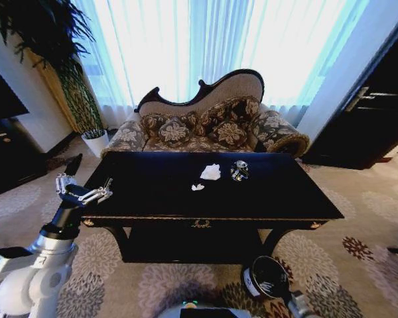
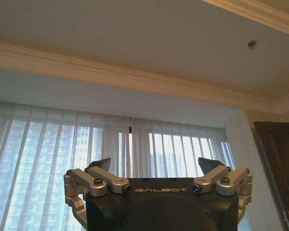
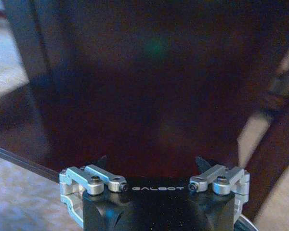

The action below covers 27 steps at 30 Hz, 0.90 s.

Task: Move to the front of the table and place the trash on the table into the trash bin.

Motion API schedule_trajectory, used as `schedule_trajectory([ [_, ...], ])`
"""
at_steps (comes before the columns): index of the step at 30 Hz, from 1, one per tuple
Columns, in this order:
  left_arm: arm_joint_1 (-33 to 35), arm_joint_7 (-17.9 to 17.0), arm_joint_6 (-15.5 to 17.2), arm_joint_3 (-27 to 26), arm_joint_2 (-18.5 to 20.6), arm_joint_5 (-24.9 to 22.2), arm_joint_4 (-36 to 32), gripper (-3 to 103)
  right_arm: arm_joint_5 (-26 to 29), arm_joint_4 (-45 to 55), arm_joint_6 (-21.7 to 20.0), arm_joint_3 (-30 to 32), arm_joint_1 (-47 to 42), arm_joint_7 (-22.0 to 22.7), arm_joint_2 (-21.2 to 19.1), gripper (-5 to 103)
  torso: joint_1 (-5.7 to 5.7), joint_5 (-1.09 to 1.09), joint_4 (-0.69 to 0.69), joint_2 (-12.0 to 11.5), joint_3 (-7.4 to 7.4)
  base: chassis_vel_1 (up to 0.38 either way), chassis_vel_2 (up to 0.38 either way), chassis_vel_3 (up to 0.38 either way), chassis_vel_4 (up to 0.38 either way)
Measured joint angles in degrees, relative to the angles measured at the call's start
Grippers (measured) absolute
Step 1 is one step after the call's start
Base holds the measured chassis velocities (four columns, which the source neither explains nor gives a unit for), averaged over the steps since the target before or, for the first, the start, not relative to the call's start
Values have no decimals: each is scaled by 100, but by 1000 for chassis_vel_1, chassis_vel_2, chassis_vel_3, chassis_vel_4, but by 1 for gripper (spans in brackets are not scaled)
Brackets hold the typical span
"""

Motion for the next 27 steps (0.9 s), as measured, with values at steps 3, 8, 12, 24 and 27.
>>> schedule_trajectory([
  [3,19,-12,36,-54,27,-49,-65,100,118,433,127,0,-299,-109,-197,100,-1,0,1,0,0,0,0,0,0],
  [8,14,-30,66,-232,150,-191,-47,100,478,937,281,1,-690,-148,-514,100,0,0,1,0,0,0,0,0,0],
  [12,13,-30,40,-264,137,-211,10,100,901,1272,500,36,-988,-264,-702,100,0,0,1,0,0,0,0,0,0],
  [24,-31,-20,30,-238,183,-189,104,100,1822,2283,698,659,-1504,-575,-991,100,-1,0,1,0,0,0,0,0,0],
  [27,-39,-19,33,-222,187,-176,112,100,1982,2498,700,816,-1507,-738,-1005,100,-1,0,1,0,0,0,0,0,0],
])
